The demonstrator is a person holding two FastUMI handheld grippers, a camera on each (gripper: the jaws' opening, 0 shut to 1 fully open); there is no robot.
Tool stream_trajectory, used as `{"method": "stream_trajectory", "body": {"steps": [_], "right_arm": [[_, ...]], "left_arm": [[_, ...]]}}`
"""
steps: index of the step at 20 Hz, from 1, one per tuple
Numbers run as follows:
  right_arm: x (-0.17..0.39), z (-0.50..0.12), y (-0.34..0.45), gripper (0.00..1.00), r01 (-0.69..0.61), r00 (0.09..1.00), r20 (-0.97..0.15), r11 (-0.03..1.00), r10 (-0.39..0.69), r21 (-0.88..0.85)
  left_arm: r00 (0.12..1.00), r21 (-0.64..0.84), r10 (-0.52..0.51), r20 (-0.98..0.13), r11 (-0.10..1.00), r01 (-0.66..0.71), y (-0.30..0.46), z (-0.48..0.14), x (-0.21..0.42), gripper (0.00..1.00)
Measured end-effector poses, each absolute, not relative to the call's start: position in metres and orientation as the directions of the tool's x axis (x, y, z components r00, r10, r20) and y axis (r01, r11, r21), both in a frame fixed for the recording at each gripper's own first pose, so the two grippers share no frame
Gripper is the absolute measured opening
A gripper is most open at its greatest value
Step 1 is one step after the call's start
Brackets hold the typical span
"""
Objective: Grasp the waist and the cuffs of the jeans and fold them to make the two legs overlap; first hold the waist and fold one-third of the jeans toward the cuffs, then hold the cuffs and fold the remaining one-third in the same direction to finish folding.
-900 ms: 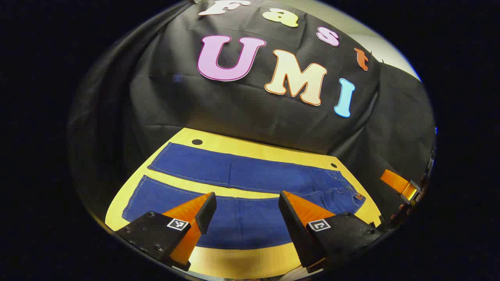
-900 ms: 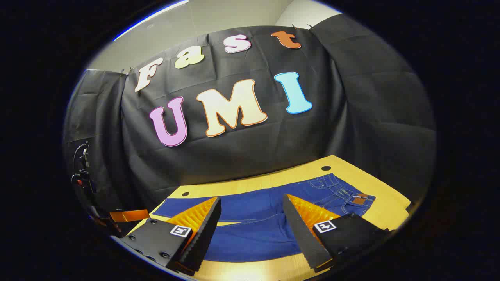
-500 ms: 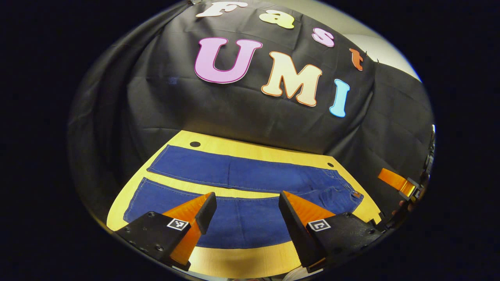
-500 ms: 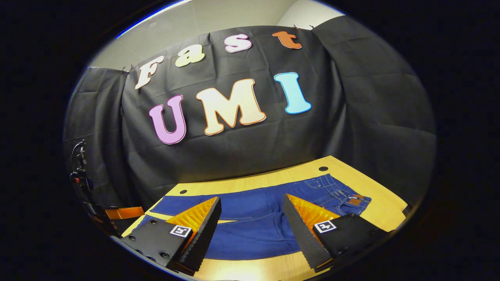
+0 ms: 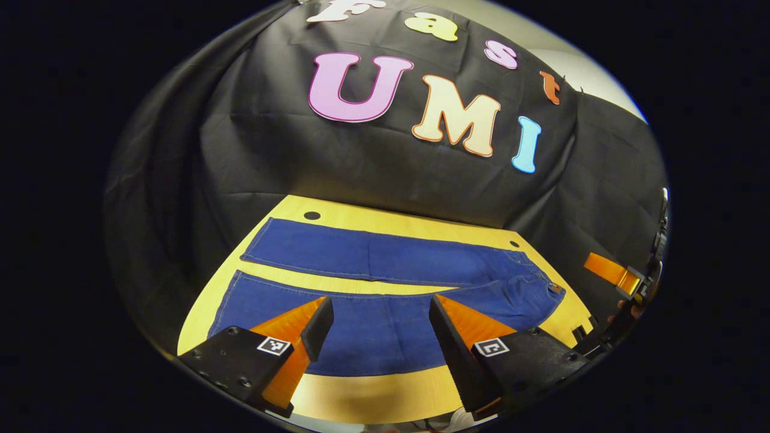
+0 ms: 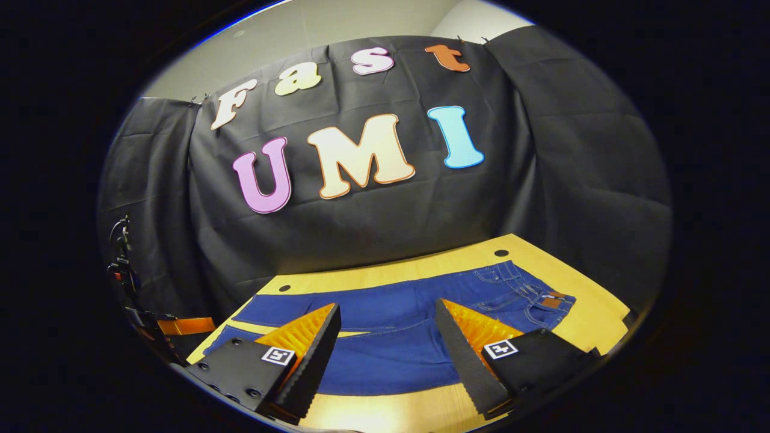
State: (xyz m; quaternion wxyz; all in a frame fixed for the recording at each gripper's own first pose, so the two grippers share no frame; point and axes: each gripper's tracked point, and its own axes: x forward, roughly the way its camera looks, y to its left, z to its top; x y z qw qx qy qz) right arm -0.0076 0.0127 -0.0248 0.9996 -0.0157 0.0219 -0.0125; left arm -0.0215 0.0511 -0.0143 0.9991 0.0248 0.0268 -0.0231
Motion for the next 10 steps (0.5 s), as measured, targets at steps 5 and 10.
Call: {"method": "stream_trajectory", "body": {"steps": [5,10], "right_arm": [[-0.006,-0.034,0.009,0.98,0.057,0.997,-0.05,0.996,-0.06,-0.07],[-0.004,-0.051,0.004,0.98,0.066,0.993,-0.09,0.995,-0.074,-0.079]], "left_arm": [[0.983,0.155,-0.084,-0.166,0.982,0.11,0.087,-0.032,-0.019,0.95],[0.93,0.235,-0.136,-0.34,0.946,0.224,0.124,-0.068,-0.028,0.95]]}}
